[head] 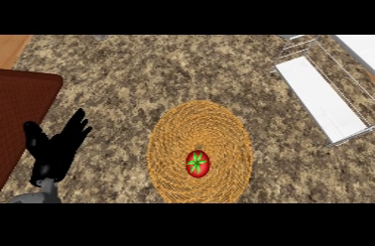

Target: Pick the squash from the placemat and place it in the tiered shelf

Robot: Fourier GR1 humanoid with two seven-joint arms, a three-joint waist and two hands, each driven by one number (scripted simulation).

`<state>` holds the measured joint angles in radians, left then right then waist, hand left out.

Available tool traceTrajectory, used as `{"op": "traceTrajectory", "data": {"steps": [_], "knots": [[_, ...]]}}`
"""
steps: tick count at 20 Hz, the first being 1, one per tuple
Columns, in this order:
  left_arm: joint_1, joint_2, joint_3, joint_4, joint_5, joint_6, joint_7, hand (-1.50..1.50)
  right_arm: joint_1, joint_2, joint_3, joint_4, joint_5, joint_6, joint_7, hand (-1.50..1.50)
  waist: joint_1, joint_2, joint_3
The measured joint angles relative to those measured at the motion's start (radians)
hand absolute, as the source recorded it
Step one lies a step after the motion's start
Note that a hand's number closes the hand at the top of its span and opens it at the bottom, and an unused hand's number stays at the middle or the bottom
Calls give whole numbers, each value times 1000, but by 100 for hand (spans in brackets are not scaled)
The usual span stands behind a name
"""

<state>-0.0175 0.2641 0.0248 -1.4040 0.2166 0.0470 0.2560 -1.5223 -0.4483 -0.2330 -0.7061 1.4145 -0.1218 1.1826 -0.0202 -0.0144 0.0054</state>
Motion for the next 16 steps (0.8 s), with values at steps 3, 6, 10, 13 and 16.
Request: {"op": "traceTrajectory", "data": {"steps": [3, 6, 10, 13, 16], "knots": [[-8, -4, 0, 4, -6, 10, 17, 0, 28, -22, -31, -21, -22, 43, -26, 150, 0, 0, 1], [-3, -10, -2, -13, -7, 14, 27, 0, 89, -33, -51, -62, -33, 73, -50, 150, 1, 1, 0], [-17, -4, 9, 9, -5, -2, 14, 0, 138, -50, -70, -105, -36, 109, -74, 150, 6, 4, 1], [-15, -13, 4, 2, -11, -2, 8, 0, 195, -64, -88, -140, -37, 117, -90, 150, 11, 5, 0], [-21, -26, -4, 5, -23, 5, 6, 0, 231, -77, -104, -156, -38, 124, -104, 150, 15, 7, 1]]}}
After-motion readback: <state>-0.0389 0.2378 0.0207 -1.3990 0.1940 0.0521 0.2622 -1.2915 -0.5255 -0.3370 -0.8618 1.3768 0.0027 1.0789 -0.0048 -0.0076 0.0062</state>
